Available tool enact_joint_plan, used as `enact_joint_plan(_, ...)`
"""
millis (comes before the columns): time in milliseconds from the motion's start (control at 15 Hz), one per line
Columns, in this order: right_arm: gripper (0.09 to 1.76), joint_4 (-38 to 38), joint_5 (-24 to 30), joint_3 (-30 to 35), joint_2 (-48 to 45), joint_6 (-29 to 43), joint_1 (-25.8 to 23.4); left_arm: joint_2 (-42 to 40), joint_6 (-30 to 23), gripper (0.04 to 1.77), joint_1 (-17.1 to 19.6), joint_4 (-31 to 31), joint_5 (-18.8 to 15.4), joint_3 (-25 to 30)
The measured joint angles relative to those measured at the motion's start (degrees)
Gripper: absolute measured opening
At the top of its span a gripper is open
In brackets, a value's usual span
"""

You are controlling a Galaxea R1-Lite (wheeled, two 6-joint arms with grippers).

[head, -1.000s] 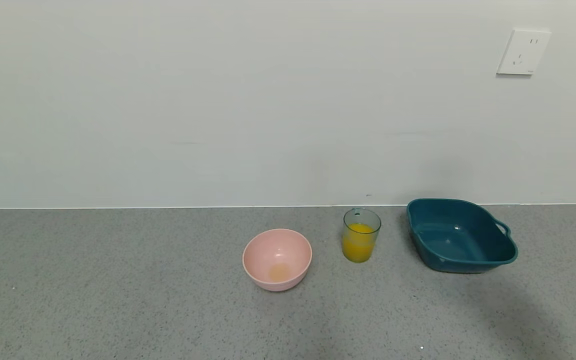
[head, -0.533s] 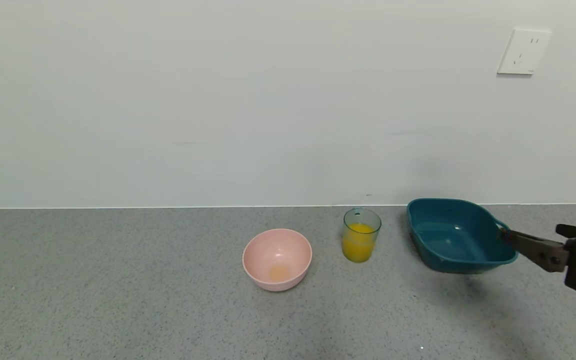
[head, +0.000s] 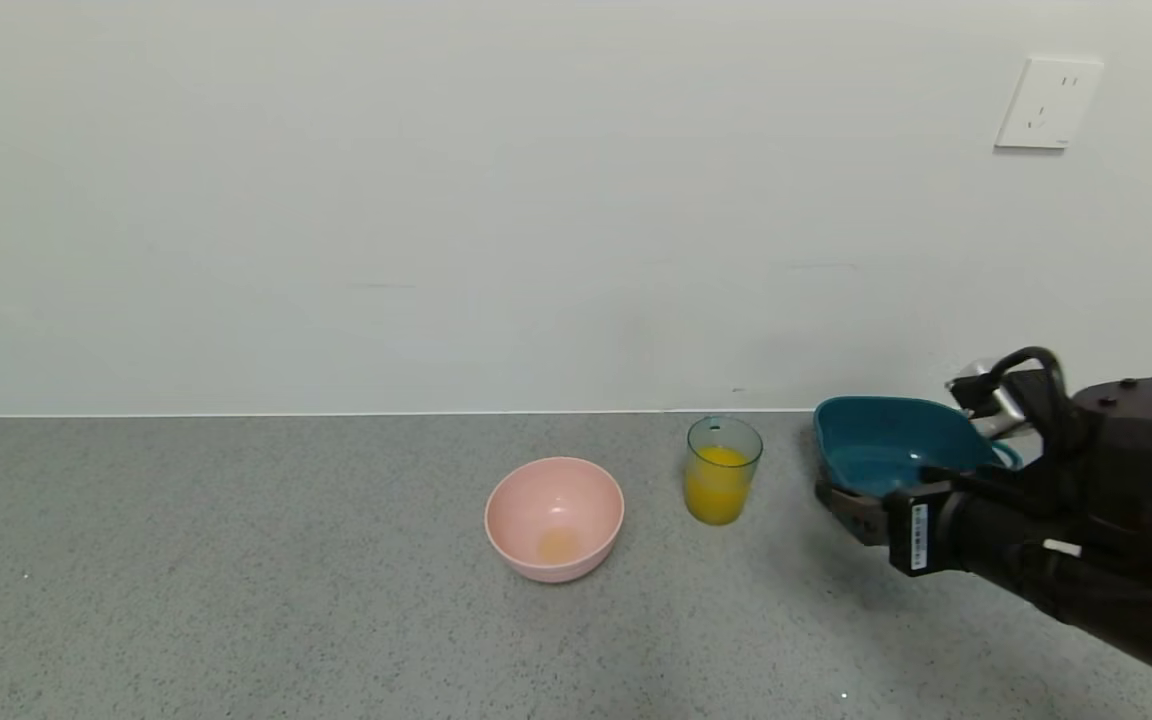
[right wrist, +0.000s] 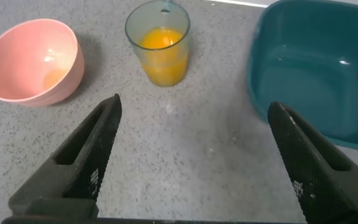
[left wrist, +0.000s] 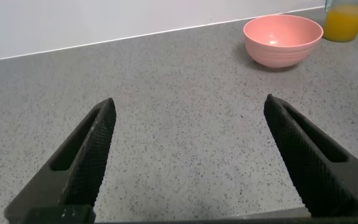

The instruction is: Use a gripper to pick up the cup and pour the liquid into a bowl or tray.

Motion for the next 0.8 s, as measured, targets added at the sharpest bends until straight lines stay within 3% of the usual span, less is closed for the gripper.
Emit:
enact_joint_plan(533,1.71,-12.8,-2.6,-1.8,18.6,0.0,2.1,0.0,0.0,1.72,0.0,0.0,0.0,0.0)
enact_joint_plan(800,1.71,-15.7,-3.0,-4.3,25.5,0.0,3.0,0.0,0.0,1.72,0.0,0.0,0.0,0.0)
